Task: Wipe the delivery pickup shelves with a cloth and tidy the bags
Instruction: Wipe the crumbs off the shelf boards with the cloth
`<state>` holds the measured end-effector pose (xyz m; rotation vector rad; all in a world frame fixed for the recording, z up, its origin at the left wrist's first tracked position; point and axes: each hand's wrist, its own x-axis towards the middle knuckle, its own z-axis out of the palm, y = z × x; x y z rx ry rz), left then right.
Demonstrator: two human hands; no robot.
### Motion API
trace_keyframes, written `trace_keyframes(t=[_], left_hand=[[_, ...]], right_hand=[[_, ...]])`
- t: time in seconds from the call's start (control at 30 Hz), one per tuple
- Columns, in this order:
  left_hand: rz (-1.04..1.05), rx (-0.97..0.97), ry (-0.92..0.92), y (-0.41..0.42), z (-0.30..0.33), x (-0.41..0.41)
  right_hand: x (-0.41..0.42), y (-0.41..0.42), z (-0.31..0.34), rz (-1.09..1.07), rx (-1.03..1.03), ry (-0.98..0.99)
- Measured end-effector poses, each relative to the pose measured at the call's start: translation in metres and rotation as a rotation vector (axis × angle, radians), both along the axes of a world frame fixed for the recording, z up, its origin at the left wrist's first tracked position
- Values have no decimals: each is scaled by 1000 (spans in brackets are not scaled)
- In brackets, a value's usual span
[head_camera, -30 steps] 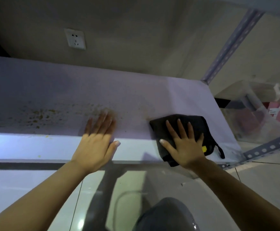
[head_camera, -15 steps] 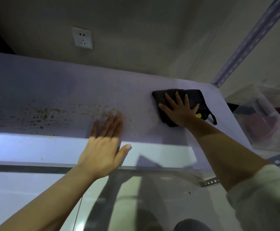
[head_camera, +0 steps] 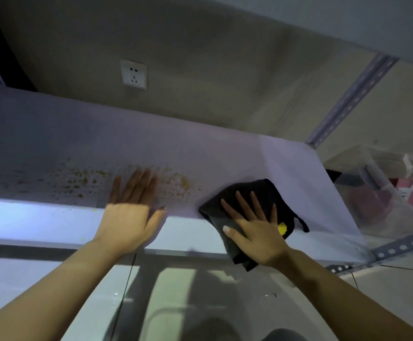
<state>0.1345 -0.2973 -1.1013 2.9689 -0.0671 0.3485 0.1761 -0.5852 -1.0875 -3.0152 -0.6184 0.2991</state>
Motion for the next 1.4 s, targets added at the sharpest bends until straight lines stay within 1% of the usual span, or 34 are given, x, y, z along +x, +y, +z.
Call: trace_keyframes(t=[0.1, 0.2, 0.3, 0.4, 0.57, 0.67, 0.73, 0.8, 0.83, 0.9, 0.93, 1.03, 1.07, 1.1, 1.17, 1.23, 1.33, 1.4], left_hand=[[75, -53, -23, 11, -2, -4], [76, -75, -52, 7, -1, -5], [76, -74, -61, 7, 0, -6], [91, -84, -41, 8, 0, -7], [79, -80, -6, 8, 0, -6], [84, -92, -7, 9, 0, -7], [105, -109, 4, 10, -1, -6], [125, -118, 9, 10, -2, -4], [130, -121, 8, 10, -3, -3], [131, -119, 5, 10, -6, -3], [129, -117, 2, 10, -6, -3], [129, -117, -8, 10, -8, -2], [131, -120, -16, 10, -9, -2], [134, -123, -24, 10, -9, -1], [142, -124, -32, 10, -8, -1], [143, -117, -35, 10, -8, -1], [137, -108, -12, 9, -7, -2], [134, -100, 3, 9, -6, -3]], right_hand=[[50, 22, -3, -104, 23, 8], [97, 48, -3, -234, 109, 20], [119, 63, -1, -287, 161, 56], [99, 62, 1, -220, 183, 62], [7, 47, -1, 36, 85, 34], [-15, 46, 0, 88, 36, 27], [0, 56, -1, 62, 91, 29], [34, 72, 1, -8, 200, 32], [55, 79, 3, -53, 209, 43], [99, 97, 13, -150, 147, 73], [114, 106, 21, -195, 153, 98], [144, 133, 29, -277, 279, 182], [148, 139, 26, -255, 263, 186], [149, 142, 22, -207, 204, 171], [149, 139, 13, -75, 70, 132], [140, 129, 6, 51, -2, 103], [100, 111, -1, 122, 19, 52], [64, 102, -1, 61, 61, 56]])
